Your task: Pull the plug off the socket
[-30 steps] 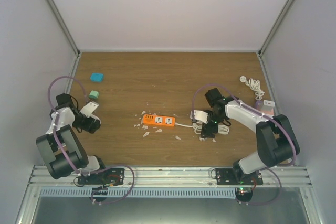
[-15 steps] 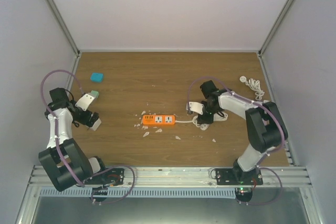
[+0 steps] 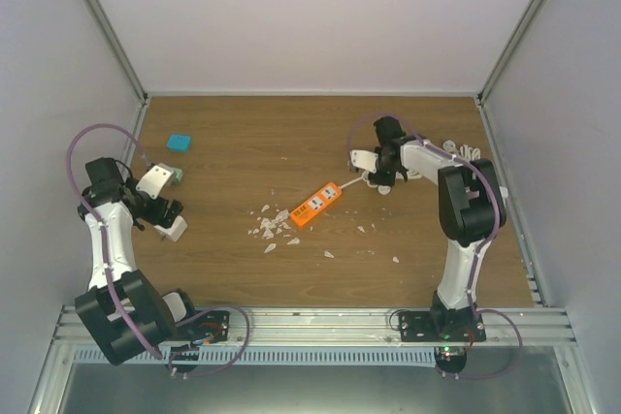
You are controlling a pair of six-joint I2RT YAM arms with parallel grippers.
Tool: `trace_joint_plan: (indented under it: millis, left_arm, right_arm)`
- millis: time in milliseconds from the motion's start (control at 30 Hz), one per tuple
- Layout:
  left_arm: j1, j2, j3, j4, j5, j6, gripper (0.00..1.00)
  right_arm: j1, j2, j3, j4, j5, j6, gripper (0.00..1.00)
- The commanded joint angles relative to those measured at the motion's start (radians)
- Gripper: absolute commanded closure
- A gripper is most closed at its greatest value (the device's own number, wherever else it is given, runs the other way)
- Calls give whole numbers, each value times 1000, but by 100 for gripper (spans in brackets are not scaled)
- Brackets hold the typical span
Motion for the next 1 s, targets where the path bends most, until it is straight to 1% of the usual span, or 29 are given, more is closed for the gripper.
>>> trace_joint_plan:
  millis: [0, 200, 333, 567, 633, 733, 800, 867, 967]
  left_arm:
    - [-10, -3, 33, -14, 52, -33, 1]
    - [-20, 9, 82, -44, 61, -44, 1]
    - [-25, 3, 86, -52, 69, -50, 1]
    - [-29, -2, 76, -38, 68, -51, 1]
    - [-31, 4, 81, -41, 72, -50, 1]
    - [-31, 15, 95, -62, 90, -49, 1]
    - [-31, 20, 106, -67, 97, -51, 1]
    - [-31, 21, 115, -69, 99, -53, 1]
    - [-30, 18, 131, -80, 103, -51, 1]
  right_arm:
    - [-73, 120, 96, 126, 113, -81, 67]
    - [-133, 241, 257, 149, 114, -139, 67]
    - [-187, 312, 358, 147, 117, -158, 67]
    - [-270, 401, 469, 195, 157, -210, 67]
    - [-314, 415, 504, 203, 158, -214, 66]
    - [-340, 432, 546, 213, 155, -218, 65]
    - [-352, 446, 575, 215, 159, -219, 62]
    - [-357, 450, 592, 194, 159, -205, 57]
    - [-357, 412, 577, 127, 111, -163, 43]
